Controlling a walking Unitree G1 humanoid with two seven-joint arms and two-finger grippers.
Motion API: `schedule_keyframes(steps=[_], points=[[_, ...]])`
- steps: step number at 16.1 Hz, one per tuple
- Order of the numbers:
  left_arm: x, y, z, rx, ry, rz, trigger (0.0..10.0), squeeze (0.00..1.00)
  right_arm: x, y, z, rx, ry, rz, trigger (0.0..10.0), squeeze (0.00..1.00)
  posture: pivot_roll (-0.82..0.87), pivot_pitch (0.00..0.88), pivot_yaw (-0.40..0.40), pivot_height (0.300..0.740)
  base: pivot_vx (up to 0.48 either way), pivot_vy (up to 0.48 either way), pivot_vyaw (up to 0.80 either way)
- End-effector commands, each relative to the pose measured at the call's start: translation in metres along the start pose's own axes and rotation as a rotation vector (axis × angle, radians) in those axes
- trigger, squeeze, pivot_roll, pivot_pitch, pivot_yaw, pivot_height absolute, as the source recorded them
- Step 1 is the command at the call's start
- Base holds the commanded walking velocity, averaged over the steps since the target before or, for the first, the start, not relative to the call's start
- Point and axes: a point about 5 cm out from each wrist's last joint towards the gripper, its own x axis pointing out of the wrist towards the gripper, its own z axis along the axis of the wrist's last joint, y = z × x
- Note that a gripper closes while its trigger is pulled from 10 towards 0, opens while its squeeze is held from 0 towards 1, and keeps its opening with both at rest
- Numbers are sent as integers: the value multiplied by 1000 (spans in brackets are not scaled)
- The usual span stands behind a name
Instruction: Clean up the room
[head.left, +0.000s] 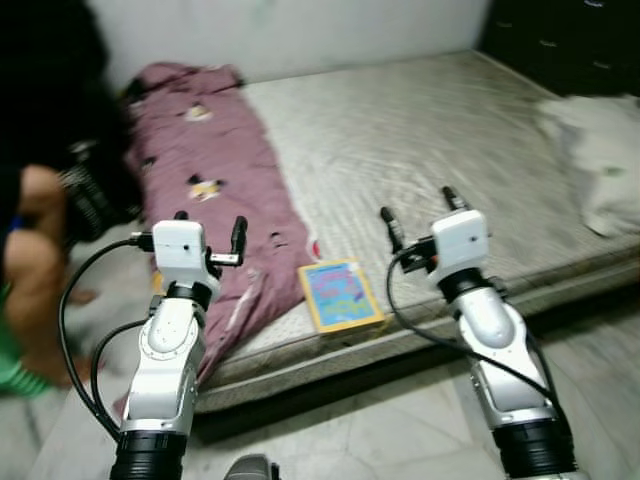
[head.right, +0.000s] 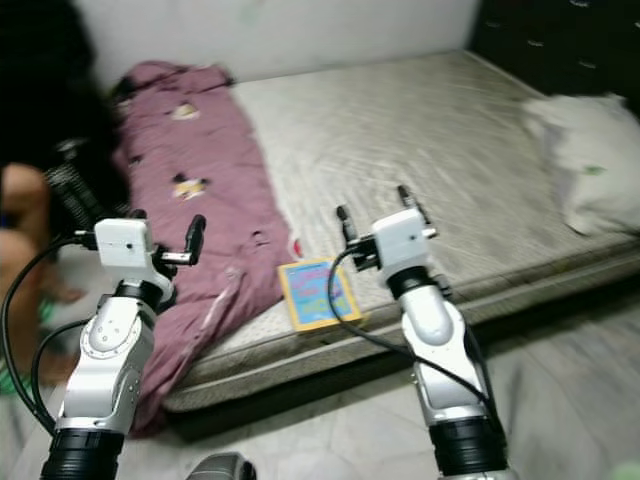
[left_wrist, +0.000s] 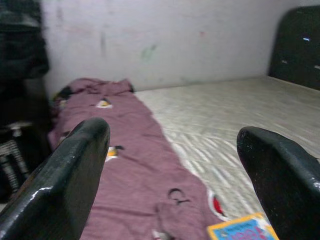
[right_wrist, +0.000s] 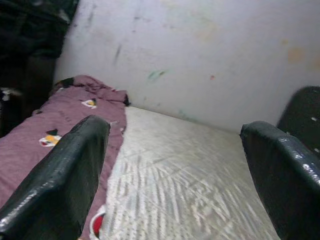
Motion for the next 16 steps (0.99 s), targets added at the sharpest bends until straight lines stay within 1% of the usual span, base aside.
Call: schedule_keyframes(steps=[1,8,10,16], points=[[0,6,0,10,-2,12,10000,0,3,7,4,11,-22,31,10000,0,-34,0,-21,740,0,0,800],[0,5,2,11,-12,-2,10000,0,4,8,5,15,-31,37,10000,0,-35,0,-20,740,0,0,800],[-1,4,3,2,-25,-25,10000,0,4,8,5,20,-34,34,10000,0,-37,0,-20,740,0,0,0],[-1,3,3,8,-32,-36,10000,0,4,8,5,21,-37,33,10000,0,-34,0,-19,740,301,0,0]])
